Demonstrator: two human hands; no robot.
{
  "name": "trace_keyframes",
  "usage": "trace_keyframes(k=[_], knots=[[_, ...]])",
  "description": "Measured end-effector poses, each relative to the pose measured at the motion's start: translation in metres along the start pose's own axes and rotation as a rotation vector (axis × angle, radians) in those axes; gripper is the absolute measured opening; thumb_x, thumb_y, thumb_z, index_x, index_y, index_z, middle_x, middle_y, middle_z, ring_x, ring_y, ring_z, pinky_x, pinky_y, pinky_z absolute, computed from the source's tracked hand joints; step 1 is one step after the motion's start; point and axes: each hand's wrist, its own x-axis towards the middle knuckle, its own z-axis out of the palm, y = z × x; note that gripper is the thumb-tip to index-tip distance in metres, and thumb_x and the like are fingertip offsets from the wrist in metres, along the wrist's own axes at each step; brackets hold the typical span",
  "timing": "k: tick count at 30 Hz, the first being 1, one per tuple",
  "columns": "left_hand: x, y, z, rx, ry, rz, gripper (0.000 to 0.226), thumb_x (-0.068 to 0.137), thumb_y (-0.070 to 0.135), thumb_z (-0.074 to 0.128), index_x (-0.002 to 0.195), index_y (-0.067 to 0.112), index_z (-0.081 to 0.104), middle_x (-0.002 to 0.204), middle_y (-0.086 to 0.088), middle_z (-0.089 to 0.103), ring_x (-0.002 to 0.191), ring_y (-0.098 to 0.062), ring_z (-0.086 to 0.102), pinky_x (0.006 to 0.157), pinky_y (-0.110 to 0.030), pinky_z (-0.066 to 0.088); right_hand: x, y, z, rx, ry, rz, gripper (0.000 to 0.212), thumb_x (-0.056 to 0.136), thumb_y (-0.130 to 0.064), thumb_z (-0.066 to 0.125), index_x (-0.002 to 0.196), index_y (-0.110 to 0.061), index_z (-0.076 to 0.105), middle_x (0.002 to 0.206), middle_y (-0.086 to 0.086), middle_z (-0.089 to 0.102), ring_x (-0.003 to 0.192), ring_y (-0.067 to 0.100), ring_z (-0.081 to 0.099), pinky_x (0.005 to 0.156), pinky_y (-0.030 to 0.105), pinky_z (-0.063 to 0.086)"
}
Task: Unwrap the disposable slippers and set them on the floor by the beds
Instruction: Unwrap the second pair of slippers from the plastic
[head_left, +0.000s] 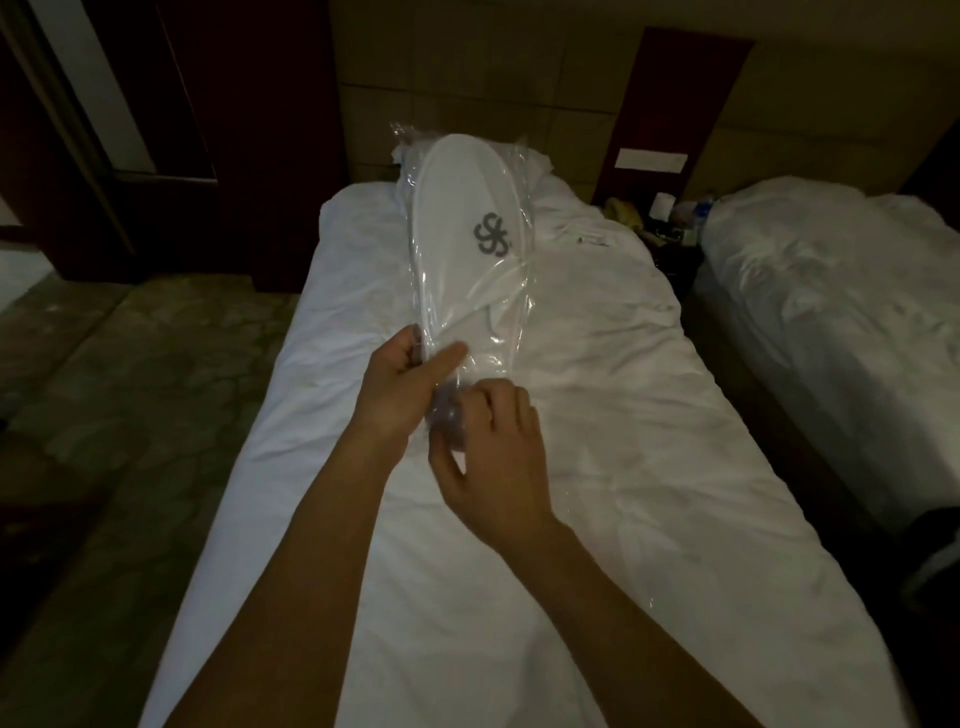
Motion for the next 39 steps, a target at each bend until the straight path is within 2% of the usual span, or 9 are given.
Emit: trace_keyframes(k=[3, 9, 13, 17, 22, 27, 32, 35, 39], knots=[[0.000, 0.000, 0.000, 0.036, 0.021, 0.018, 0.024, 0.086, 0.019, 0.070, 0.110, 0.020, 0.065, 0.096, 0.008, 0.071, 0.085, -0.004, 0.067, 0.067, -0.015, 0.054, -0.016, 0.003, 0.011, -0.061, -0.074, -0.006, 0.030, 0.083, -0.029, 0.057, 0.106, -0.009, 0.063, 0.104, 0.010, 0.062, 0.092, 0.025, 0.059, 0.079, 0.034, 0.051], [-0.003, -0.006, 0.000, -0.003, 0.020, 0.001, 0.025, 0.087, 0.018, 0.069, 0.111, 0.021, 0.064, 0.096, 0.011, 0.069, 0.084, -0.002, 0.066, 0.065, -0.014, 0.054, -0.024, 0.005, 0.018, -0.126, -0.024, -0.030, 0.020, 0.074, -0.009, 0.080, 0.089, -0.009, 0.066, 0.081, 0.007, 0.064, 0.072, 0.023, 0.061, 0.067, 0.031, 0.050], [-0.002, -0.007, 0.003, -0.002, -0.002, 0.016, 0.022, 0.086, 0.017, 0.070, 0.107, 0.020, 0.066, 0.093, 0.009, 0.071, 0.072, 0.006, 0.069, 0.059, -0.009, 0.052, -0.024, 0.005, 0.016, -0.103, -0.029, -0.065, 0.021, 0.073, -0.005, 0.077, 0.090, -0.011, 0.068, 0.080, 0.005, 0.066, 0.070, 0.021, 0.061, 0.067, 0.029, 0.048], [-0.002, -0.005, 0.005, -0.003, -0.006, 0.024, 0.027, 0.086, 0.019, 0.070, 0.112, 0.019, 0.065, 0.099, 0.008, 0.070, 0.080, 0.004, 0.068, 0.066, -0.012, 0.053, -0.033, 0.009, 0.020, -0.093, -0.099, -0.112, 0.022, 0.070, -0.002, 0.075, 0.087, -0.013, 0.068, 0.087, 0.003, 0.068, 0.076, 0.020, 0.061, 0.071, 0.030, 0.048], [-0.003, -0.002, 0.004, -0.056, -0.015, 0.020, 0.019, 0.087, 0.016, 0.070, 0.104, 0.024, 0.066, 0.095, 0.011, 0.071, 0.069, 0.010, 0.068, 0.061, -0.010, 0.052, -0.042, 0.013, 0.021, -0.089, -0.145, -0.083, 0.022, 0.063, 0.001, 0.077, 0.077, -0.014, 0.069, 0.074, 0.003, 0.064, 0.075, 0.022, 0.061, 0.068, 0.031, 0.048], [-0.004, -0.002, 0.004, -0.095, -0.014, 0.005, 0.023, 0.087, 0.019, 0.070, 0.108, 0.026, 0.065, 0.098, 0.011, 0.072, 0.076, 0.005, 0.070, 0.066, -0.014, 0.055, -0.045, 0.011, 0.017, -0.097, -0.199, -0.050, 0.002, 0.075, -0.012, 0.068, 0.074, -0.014, 0.068, 0.072, 0.001, 0.063, 0.076, 0.020, 0.059, 0.074, 0.031, 0.048], [-0.002, -0.001, 0.001, -0.208, -0.024, -0.019, 0.021, 0.089, 0.017, 0.067, 0.109, 0.023, 0.069, 0.106, 0.002, 0.075, 0.094, -0.010, 0.073, 0.081, -0.024, 0.057, -0.040, 0.009, 0.012, 0.143, -0.217, 0.168, 0.040, 0.093, -0.033, 0.042, 0.078, -0.009, 0.070, 0.080, 0.006, 0.068, 0.079, 0.019, 0.063, 0.074, 0.031, 0.051], [0.001, -0.002, -0.004, -0.252, -0.024, -0.036, 0.032, 0.090, 0.018, 0.066, 0.122, 0.015, 0.065, 0.117, -0.005, 0.073, 0.108, -0.019, 0.069, 0.092, -0.033, 0.055, -0.033, 0.013, 0.011, 0.422, -0.185, 0.387, 0.037, 0.096, -0.025, 0.044, 0.082, -0.001, 0.068, 0.079, 0.010, 0.070, 0.071, 0.021, 0.065, 0.067, 0.033, 0.051], [0.002, -0.005, -0.008, -0.317, -0.005, -0.051, 0.030, 0.092, 0.020, 0.064, 0.122, 0.019, 0.064, 0.113, -0.001, 0.074, 0.102, -0.014, 0.071, 0.081, -0.027, 0.057, -0.028, 0.013, 0.008, 0.578, -0.145, 0.573, 0.025, 0.100, -0.018, 0.048, 0.100, -0.004, 0.069, 0.090, 0.002, 0.075, 0.083, 0.010, 0.069, 0.080, 0.024, 0.054]])
